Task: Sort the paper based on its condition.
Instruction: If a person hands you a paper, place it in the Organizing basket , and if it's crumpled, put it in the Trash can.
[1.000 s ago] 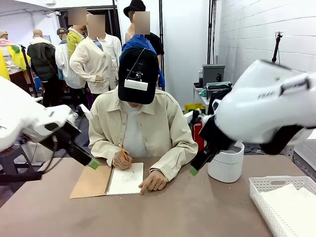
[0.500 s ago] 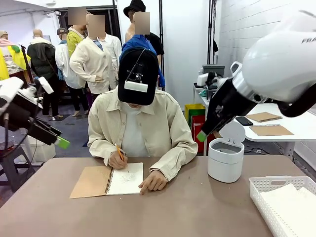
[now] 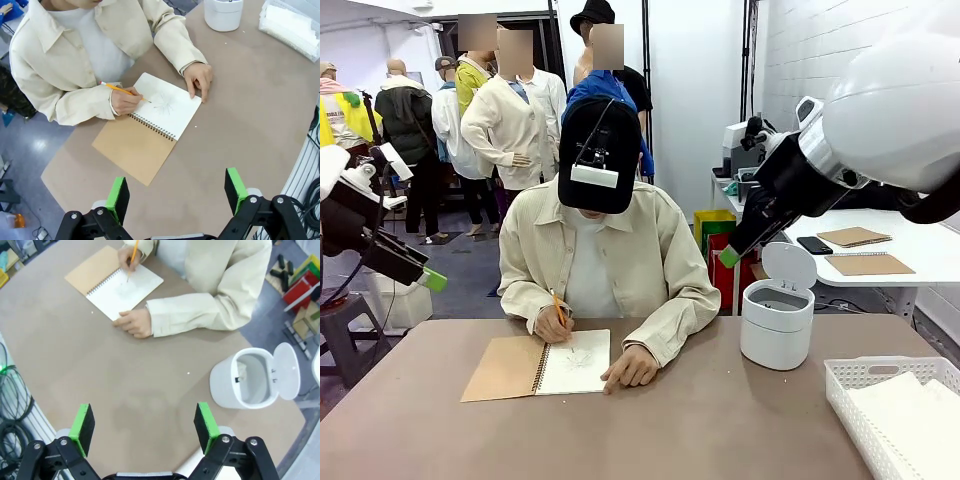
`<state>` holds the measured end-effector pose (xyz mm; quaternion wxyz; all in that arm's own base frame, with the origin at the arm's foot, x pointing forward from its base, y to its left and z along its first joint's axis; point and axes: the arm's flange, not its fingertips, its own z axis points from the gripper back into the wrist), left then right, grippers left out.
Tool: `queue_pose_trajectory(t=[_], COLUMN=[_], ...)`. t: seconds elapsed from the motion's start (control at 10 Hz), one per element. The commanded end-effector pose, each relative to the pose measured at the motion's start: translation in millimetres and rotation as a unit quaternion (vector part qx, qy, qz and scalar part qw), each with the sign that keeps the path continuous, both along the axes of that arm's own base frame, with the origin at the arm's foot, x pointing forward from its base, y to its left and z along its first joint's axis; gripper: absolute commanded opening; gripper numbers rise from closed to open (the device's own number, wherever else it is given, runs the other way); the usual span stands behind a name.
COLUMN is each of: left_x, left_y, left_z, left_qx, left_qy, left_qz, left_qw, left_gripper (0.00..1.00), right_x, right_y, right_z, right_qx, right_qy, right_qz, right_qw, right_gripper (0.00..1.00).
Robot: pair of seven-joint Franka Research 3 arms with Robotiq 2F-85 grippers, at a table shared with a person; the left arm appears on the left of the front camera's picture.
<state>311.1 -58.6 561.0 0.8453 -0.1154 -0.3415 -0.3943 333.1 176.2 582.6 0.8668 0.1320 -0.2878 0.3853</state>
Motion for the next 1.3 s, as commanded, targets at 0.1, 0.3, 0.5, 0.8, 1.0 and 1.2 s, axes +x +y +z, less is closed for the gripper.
queue_pose_trajectory(t=[0.1,0.3,0.5,0.8,1.0,1.2], left_x=[0,11,15,23,22,16], left_y=[0,-12,-21,-37,-43,-46], left_z=[0,39,65,99,109,107], left_qx=[0.0,0.009,0.013,0.039,0.042,0.041], left_qy=[0.0,0.014,0.022,0.001,-0.006,-0.003], left_qz=[0.0,-0.007,0.009,0.003,-0.01,-0.019], left_qw=[1.0,1.0,1.0,0.999,0.999,0.999], left_gripper=[1.0,1.0,1.0,1.0,1.0,1.0], right_x=[0,-1,2,13,15,16], right_y=[0,42,63,68,58,46], right_z=[0,22,41,57,63,71], right_qx=[0.0,-0.006,-0.014,0.011,0.014,0.013], right_qy=[0.0,0.002,0.004,-0.01,-0.025,-0.029], right_qz=[0.0,0.019,0.005,-0.02,-0.042,-0.048], right_qw=[1.0,1.0,1.0,1.0,0.999,0.998], right_gripper=[1.0,1.0,1.0,1.0,1.0,1.0])
